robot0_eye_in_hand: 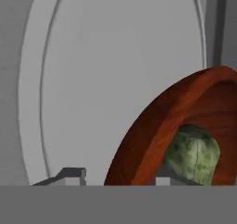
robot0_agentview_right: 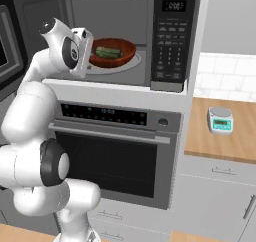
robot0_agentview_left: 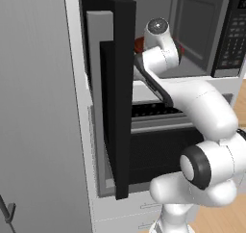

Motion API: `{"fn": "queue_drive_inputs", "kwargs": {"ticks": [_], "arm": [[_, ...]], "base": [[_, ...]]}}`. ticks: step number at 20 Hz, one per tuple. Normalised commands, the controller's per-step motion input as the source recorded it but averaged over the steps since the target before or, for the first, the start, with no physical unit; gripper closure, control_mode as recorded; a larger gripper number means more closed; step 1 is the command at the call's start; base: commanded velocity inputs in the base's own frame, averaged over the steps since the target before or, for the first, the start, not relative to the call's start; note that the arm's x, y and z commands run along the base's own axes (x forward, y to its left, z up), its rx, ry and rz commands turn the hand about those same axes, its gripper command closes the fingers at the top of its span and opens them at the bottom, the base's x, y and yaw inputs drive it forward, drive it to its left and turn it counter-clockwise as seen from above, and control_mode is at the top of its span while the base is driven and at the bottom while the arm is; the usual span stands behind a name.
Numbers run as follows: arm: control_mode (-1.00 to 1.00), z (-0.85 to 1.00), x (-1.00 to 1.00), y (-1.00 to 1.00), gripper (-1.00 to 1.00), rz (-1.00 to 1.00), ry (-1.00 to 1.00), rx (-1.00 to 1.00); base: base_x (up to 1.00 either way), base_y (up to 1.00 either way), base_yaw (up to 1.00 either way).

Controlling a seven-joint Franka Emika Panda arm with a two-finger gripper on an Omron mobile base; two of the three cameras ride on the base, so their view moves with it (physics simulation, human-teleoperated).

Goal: Pick the cucumber from the sink and place it in the bowl. Then pick the bowl and place it in the microwave. Then close the microwave door and press the start button.

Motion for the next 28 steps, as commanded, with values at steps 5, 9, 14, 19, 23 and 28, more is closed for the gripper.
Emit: {"fn": "queue_drive_inputs", "kwargs": {"ticks": [5, 9, 14, 19, 23, 28], "arm": [[-1.00, 0.03, -0.97, 0.22, -1.00, 0.00, -0.12, 0.00], [-1.00, -0.01, -1.00, 0.16, -1.00, 0.04, 0.00, 0.00], [-1.00, -0.29, -1.00, 0.25, -1.00, 0.06, 0.09, 0.00], [-1.00, -0.58, -1.00, 0.27, -1.00, 0.05, 0.30, 0.00], [-1.00, -0.28, -1.00, 0.00, -1.00, 0.11, 0.28, 0.02], [-1.00, -0.70, -1.00, 0.25, -1.00, 0.14, 0.26, -0.04]], "base": [[0.00, 0.00, 0.00], [0.00, 0.00, 0.00], [0.00, 0.00, 0.00], [0.00, 0.00, 0.00], [0.00, 0.00, 0.00], [0.00, 0.00, 0.00]]}}
